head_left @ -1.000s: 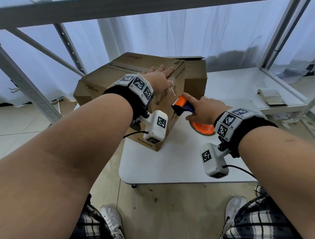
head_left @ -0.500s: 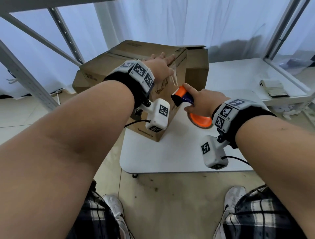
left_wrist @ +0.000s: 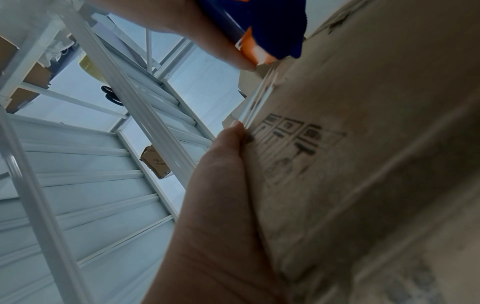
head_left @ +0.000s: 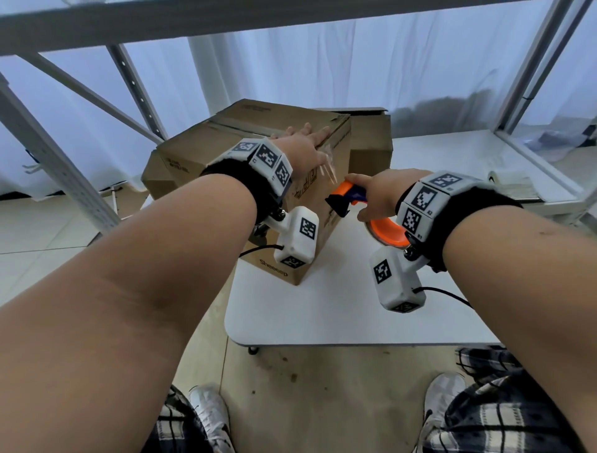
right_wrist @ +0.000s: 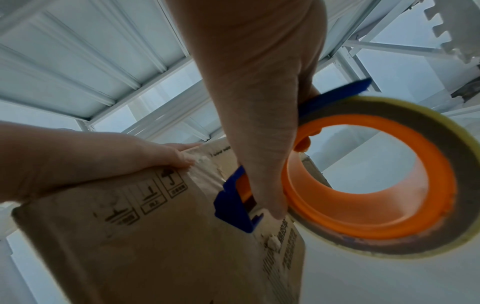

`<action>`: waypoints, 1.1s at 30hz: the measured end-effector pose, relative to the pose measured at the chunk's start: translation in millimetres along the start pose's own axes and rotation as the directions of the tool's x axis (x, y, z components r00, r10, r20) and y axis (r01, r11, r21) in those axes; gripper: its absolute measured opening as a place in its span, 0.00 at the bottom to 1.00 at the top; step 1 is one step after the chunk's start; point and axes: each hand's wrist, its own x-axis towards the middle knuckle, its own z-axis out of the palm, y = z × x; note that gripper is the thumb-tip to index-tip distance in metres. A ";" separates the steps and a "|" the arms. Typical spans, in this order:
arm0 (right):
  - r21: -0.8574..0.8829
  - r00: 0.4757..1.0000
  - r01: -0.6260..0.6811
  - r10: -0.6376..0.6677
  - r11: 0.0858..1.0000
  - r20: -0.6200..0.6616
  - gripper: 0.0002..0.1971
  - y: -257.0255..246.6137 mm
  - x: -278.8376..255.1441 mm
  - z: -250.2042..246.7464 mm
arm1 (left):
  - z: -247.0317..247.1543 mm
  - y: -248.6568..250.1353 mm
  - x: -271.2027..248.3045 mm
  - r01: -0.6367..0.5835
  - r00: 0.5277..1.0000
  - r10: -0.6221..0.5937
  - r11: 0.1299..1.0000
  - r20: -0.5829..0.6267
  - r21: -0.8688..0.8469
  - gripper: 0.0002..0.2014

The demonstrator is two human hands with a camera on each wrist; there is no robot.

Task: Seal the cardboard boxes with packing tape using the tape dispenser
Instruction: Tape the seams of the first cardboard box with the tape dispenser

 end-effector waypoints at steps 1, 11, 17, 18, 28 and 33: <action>-0.006 1.000 -0.002 0.002 1.000 0.004 0.41 0.3 -1.2 -0.9 | 0.0 -0.4 0.8 -0.002 1.000 0.002 1.000 -0.003 -0.003 0.29; 0.209 0.981 -0.012 0.052 0.978 -0.185 0.20 6.2 -5.7 8.0 | -0.1 0.8 -5.2 -0.010 1.000 0.009 0.999 -0.012 -0.036 0.29; 0.067 0.991 -0.100 0.106 0.993 -0.087 0.21 -4.5 10.8 -1.9 | 2.6 -3.6 2.0 -0.006 1.000 0.006 0.999 -0.020 -0.039 0.28; 0.051 0.994 -0.092 0.095 0.994 -0.061 0.21 -6.9 10.1 -5.2 | 2.8 -4.1 2.6 -0.005 1.000 0.004 0.999 -0.020 -0.044 0.28; -0.020 0.997 -0.076 0.076 0.997 -0.001 0.35 -15.5 3.8 -0.9 | 3.0 -5.3 3.0 -0.012 1.000 0.010 0.998 -0.027 -0.060 0.28; 0.071 0.989 -0.054 0.063 0.996 -0.135 0.38 -10.0 -7.8 20.5 | 4.6 -10.0 4.6 -0.035 0.999 0.032 0.995 -0.034 -0.098 0.29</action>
